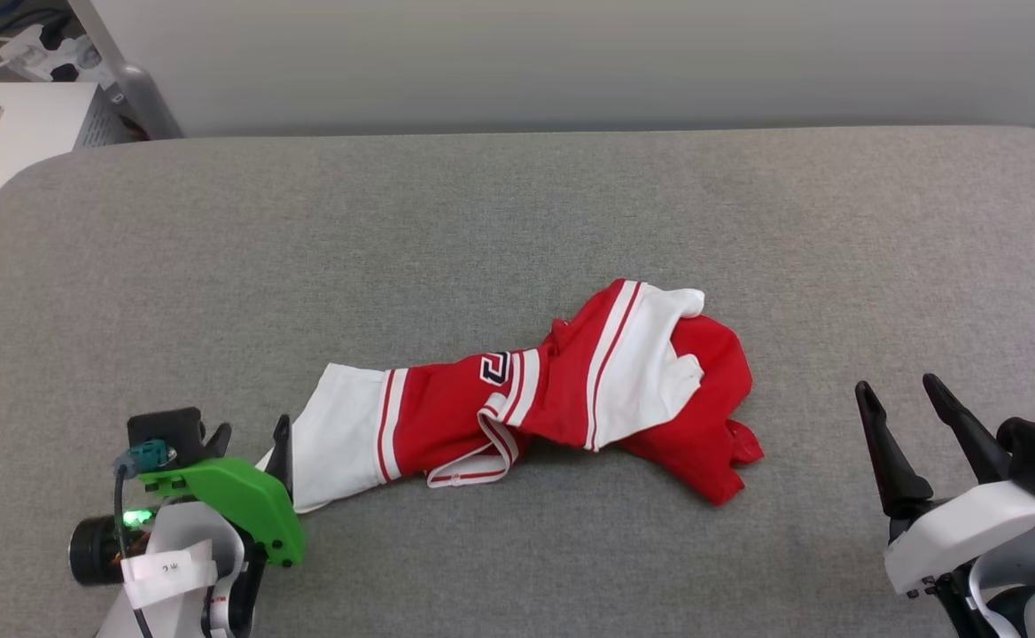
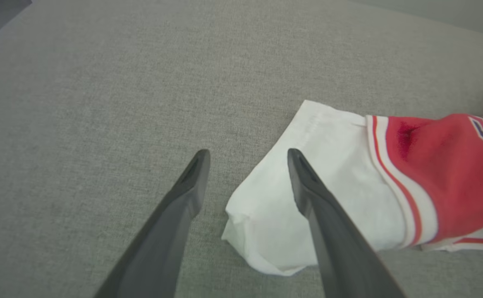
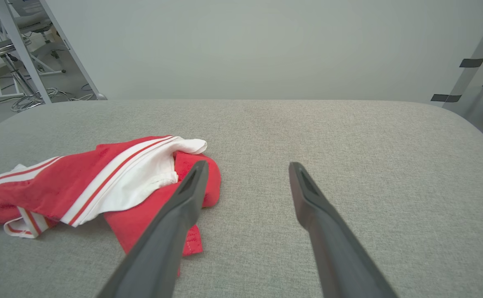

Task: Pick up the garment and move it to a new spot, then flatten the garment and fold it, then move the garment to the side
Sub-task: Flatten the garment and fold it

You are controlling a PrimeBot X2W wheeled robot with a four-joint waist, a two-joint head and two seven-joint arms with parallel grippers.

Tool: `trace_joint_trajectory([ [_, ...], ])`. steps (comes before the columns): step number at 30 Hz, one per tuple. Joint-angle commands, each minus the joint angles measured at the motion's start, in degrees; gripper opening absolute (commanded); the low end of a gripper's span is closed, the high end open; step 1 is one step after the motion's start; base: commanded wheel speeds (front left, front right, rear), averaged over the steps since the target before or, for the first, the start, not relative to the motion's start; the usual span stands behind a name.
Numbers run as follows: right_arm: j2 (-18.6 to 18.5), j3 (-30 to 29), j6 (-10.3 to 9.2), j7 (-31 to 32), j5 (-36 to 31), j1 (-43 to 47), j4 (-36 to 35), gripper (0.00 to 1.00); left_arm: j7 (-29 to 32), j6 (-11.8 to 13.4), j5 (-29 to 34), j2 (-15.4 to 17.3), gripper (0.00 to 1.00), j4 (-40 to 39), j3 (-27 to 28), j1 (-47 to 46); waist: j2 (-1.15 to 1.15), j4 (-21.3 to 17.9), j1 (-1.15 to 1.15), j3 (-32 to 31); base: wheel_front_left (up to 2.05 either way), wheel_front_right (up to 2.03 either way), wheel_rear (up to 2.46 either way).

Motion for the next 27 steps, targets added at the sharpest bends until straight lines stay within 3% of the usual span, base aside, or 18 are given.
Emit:
trace_joint_trajectory([
  [1,0.15,-0.21,-0.05,0.19,-0.03,0.25,0.26,1.00,-2.70,-1.30,1.34,0.71,1.00,-0.83,-0.90,-1.36,0.00,0.54,0.00,-0.70,0.00,0.00,0.00],
  [6,-0.05,-0.51,-0.05,0.25,0.16,0.51,0.63,1.00,-14.11,-4.84,5.01,1.00,1.00,-4.88,-4.03,-1.67,0.00,1.57,0.00,-2.68,0.00,0.00,0.00],
  [9,0.08,-0.58,-0.05,0.22,0.28,0.88,0.75,1.00,-17.92,-5.36,7.58,0.75,1.00,-8.39,-5.52,-0.80,0.00,2.31,0.00,-3.89,0.00,0.00,0.00],
  [18,-0.07,1.21,-0.05,2.69,0.79,2.54,2.00,1.00,-19.00,-3.70,12.59,-3.68,1.00,-18.35,-5.87,6.52,0.00,3.94,0.00,-5.27,0.00,0.00,0.00],
  [23,-2.83,3.04,-0.05,8.95,2.16,2.04,1.68,1.00,-19.01,-4.26,14.23,-5.54,1.00,-20.11,-5.39,8.08,0.00,5.77,0.00,-4.36,0.00,0.00,0.00],
  [27,-6.27,5.79,-0.05,16.61,4.07,-1.60,0.39,1.00,-19.02,-4.63,18.32,-4.39,1.00,-19.25,-6.39,7.65,0.00,7.18,0.00,-3.26,0.00,0.00,0.00],
])
